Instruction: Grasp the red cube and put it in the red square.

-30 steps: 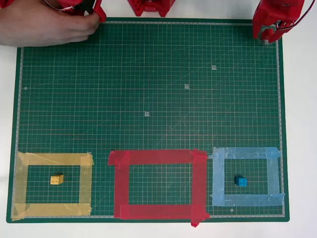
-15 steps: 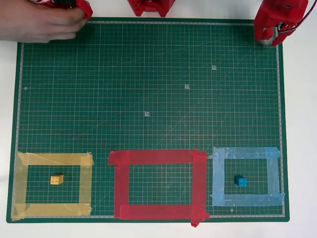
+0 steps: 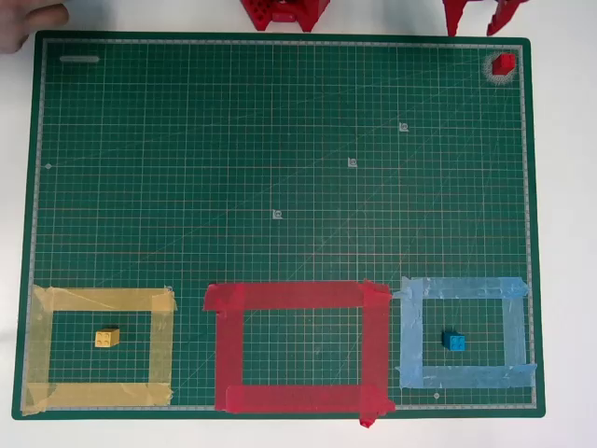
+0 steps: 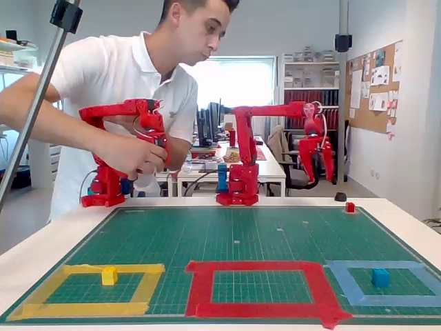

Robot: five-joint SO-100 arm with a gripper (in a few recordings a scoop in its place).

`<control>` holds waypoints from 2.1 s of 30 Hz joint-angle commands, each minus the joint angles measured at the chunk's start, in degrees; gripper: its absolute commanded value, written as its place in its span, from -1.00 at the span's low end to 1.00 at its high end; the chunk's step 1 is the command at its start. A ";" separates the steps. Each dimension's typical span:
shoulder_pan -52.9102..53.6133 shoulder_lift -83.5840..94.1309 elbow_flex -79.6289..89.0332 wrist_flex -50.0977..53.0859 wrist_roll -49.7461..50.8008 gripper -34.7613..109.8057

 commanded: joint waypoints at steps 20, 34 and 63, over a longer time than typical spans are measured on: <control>-2.64 25.58 33.93 -34.54 -43.59 -0.26; -3.25 40.78 54.58 -64.60 -67.94 -0.26; -7.21 3.43 52.47 -111.71 -68.99 -0.26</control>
